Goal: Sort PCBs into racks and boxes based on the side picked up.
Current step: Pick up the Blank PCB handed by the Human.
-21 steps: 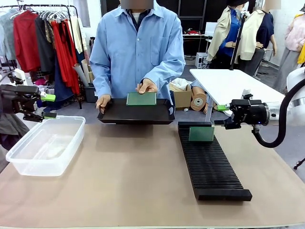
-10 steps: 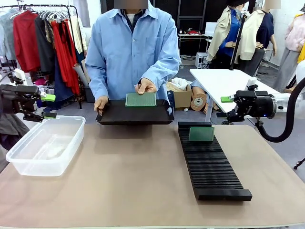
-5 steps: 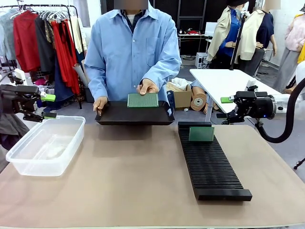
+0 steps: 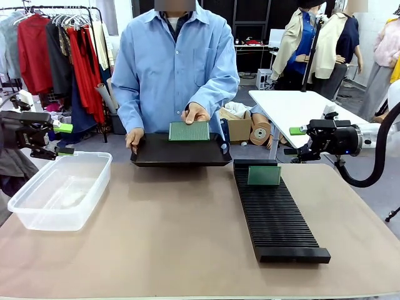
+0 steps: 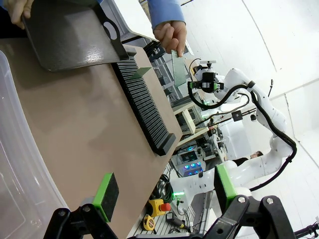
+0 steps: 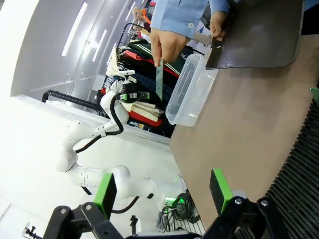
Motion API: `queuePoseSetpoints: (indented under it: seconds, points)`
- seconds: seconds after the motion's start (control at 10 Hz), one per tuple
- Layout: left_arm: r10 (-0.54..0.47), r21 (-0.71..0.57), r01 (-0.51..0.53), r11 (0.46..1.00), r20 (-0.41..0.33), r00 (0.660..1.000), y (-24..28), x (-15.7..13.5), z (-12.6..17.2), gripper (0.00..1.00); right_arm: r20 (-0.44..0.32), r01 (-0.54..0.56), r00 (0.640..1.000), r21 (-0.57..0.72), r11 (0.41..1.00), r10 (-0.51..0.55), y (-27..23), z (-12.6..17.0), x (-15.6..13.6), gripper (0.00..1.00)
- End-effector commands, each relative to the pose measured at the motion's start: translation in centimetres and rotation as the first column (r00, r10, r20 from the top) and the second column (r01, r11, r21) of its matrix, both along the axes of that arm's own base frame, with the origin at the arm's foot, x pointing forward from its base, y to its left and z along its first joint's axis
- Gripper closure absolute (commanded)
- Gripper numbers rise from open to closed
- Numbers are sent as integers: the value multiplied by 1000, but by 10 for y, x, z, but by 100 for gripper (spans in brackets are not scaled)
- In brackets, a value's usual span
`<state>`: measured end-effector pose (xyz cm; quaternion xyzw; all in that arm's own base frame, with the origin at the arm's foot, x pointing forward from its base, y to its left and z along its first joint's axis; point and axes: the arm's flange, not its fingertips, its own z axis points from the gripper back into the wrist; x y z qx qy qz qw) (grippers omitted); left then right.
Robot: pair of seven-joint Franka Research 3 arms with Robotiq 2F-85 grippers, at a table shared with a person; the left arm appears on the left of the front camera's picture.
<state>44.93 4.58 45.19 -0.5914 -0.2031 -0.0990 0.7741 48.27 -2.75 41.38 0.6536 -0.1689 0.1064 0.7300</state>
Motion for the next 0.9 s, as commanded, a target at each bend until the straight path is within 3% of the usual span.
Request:
queuePoseSetpoints:
  seconds: [0.0, 0.8]
  points:
    - [2, -1, -2, 1000, 0, 1000, 0, 0, 1, 0, 2, 1, 1000, -1, 1000, -1, -1, 2, 1, 0]
    - [2, -1, -2, 1000, 0, 1000, 0, 0, 1, 0, 0, 0, 1000, 0, 1000, 0, 0, 0, 0, 0]
